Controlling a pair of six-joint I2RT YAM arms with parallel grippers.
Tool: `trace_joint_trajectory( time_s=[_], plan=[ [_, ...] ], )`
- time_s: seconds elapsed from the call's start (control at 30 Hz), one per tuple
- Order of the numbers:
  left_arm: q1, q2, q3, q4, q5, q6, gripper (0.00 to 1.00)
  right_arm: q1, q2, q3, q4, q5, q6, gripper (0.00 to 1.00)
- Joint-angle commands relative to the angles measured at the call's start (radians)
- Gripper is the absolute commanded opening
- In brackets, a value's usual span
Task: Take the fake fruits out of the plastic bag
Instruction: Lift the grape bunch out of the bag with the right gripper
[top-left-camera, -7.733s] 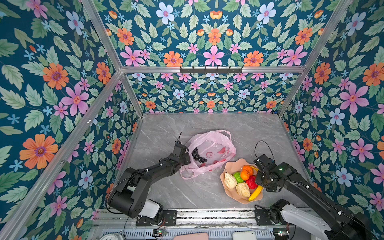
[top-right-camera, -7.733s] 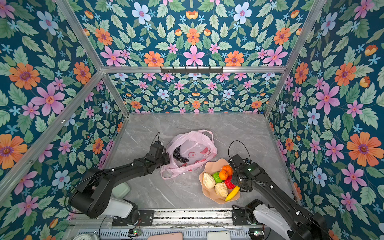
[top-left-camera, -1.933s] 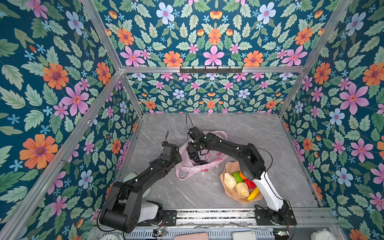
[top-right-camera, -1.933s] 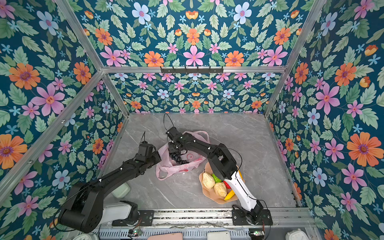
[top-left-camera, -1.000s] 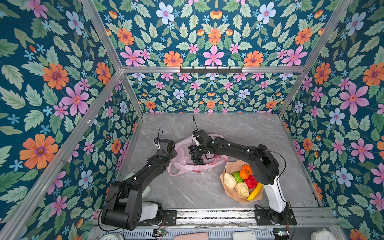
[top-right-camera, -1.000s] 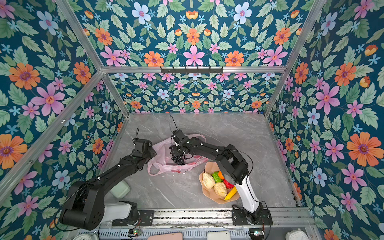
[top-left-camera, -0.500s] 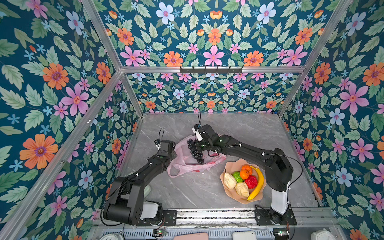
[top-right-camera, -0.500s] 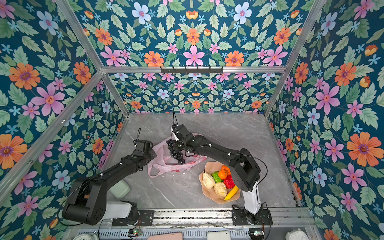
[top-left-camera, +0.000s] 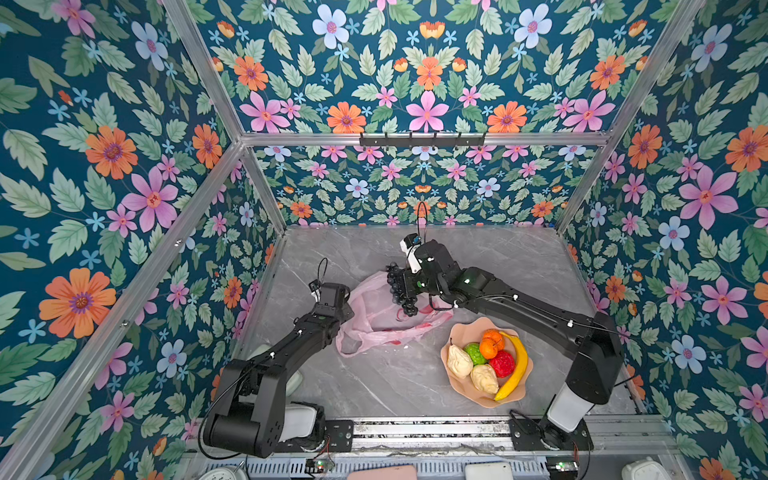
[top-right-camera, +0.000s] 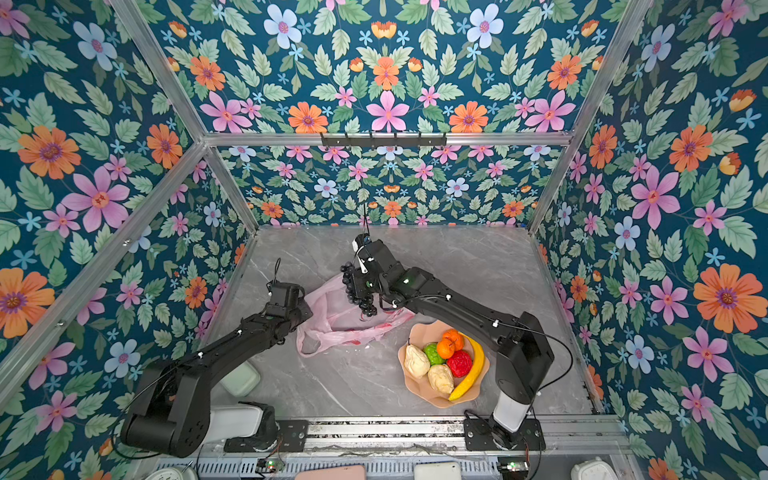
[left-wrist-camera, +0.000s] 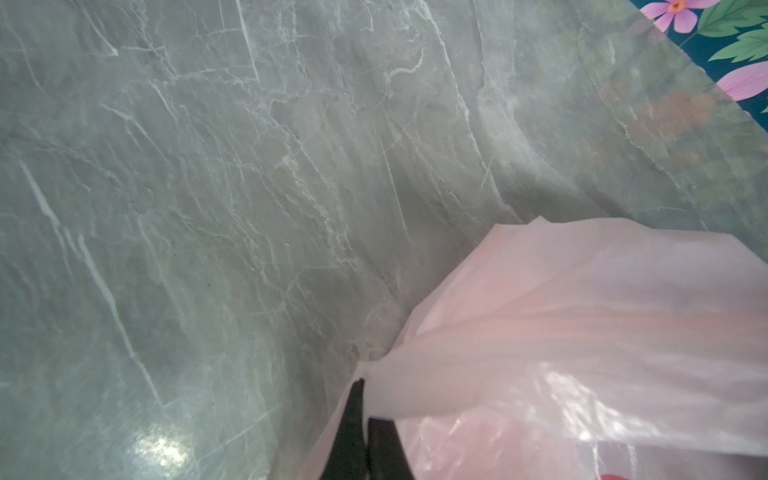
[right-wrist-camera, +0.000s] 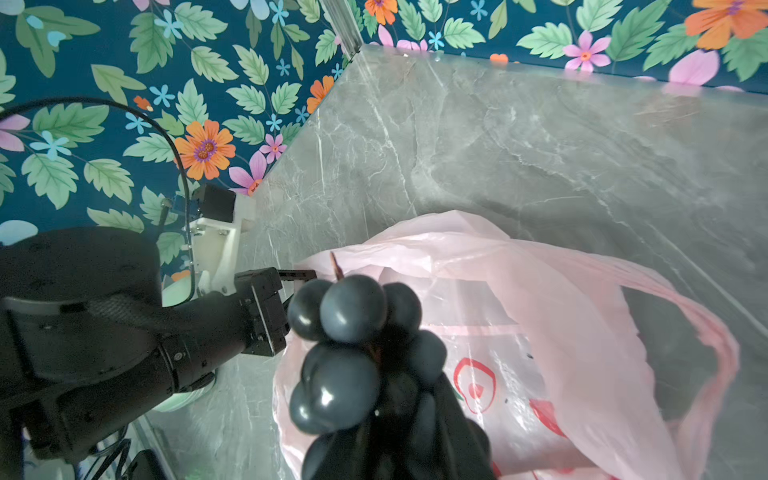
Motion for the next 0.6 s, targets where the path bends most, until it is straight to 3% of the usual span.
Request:
trace_joint_trajectory(
  time_s=[0.0,0.57],
  plan=[
    [0.002,0.0,-0.008,0.021,0.01,0.009,0.0,0.0,-0.069,-0.022,-0.022,0.058,0.02,0.21],
    [0.001,-0.028,-0.033,0.035,0.051,0.04,0.0,0.0,-0.337,-0.242,-0.129,0.238,0.056,0.21]
  ],
)
